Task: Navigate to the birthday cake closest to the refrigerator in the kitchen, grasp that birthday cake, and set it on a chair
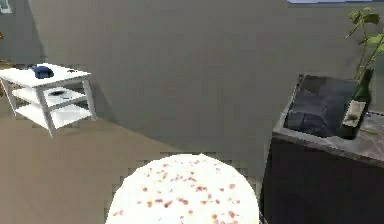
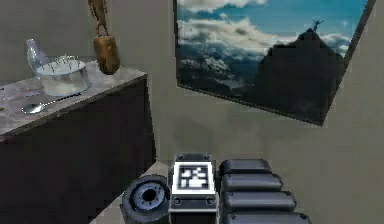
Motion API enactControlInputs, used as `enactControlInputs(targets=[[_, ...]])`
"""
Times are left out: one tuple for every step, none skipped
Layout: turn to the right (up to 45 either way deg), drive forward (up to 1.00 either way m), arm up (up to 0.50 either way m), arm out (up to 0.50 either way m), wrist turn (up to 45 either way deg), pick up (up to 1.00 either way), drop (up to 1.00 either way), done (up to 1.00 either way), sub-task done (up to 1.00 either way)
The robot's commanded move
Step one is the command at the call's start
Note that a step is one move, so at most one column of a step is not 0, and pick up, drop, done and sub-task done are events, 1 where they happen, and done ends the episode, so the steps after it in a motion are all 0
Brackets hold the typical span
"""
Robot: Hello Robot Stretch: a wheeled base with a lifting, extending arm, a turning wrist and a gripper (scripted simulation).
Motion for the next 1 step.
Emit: enactControlInputs(targets=[[-45.0, 0.00, 0.00, 0.00, 0.0, 0.00, 0.00, 0.00, 0.00]])
